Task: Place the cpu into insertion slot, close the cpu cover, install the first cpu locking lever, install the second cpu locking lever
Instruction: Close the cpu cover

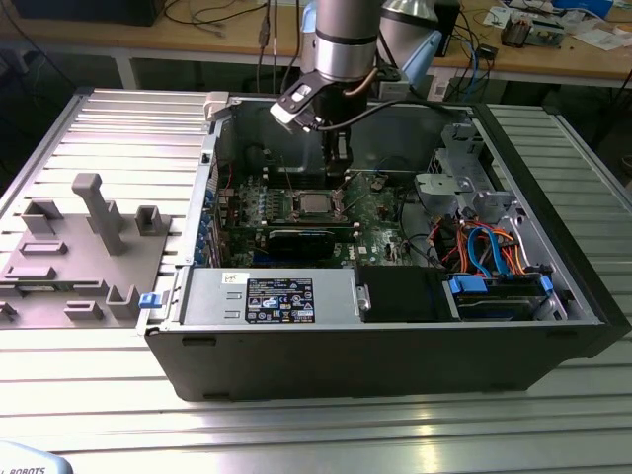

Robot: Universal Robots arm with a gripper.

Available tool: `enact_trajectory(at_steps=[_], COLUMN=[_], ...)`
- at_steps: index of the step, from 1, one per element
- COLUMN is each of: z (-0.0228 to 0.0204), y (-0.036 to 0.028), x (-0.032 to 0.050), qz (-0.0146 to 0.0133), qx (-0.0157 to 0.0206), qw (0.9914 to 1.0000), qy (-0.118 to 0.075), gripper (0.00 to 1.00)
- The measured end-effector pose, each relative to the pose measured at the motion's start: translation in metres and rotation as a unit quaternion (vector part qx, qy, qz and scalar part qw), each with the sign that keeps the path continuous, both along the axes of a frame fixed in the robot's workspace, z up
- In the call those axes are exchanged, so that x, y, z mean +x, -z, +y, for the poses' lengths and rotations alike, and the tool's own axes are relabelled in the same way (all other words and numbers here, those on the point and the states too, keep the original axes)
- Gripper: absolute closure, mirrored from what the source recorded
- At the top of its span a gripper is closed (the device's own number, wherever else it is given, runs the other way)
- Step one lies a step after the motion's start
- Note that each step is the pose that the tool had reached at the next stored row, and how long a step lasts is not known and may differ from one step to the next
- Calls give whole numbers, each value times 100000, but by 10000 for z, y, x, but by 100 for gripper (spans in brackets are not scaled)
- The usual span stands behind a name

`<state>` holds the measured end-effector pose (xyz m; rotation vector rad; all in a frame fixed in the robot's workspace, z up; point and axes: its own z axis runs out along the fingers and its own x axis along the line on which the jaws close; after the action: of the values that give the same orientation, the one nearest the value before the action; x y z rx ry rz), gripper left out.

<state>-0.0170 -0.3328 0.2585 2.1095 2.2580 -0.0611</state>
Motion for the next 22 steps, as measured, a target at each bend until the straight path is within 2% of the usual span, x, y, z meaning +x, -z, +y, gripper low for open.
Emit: enact_trajectory(at_steps=[4, 7, 13, 14, 17, 20, 22], z=[-1, -1, -1, -1, -2, -2, -2], y=[-26, -39, -73, -80, -86, -86, -86], x=[81, 168, 340, 399, 545, 648, 729], qz=[258, 551, 1110, 1332, 2009, 2604, 3247], qx=[287, 610, 1507, 1805, 2347, 2628, 2711], qw=[99999, 99997, 99982, 99975, 99952, 99932, 99910], qy=[-6, -8, -18, -10, -19, -9, 9], gripper=[89, 89, 89, 89, 89, 89, 89])
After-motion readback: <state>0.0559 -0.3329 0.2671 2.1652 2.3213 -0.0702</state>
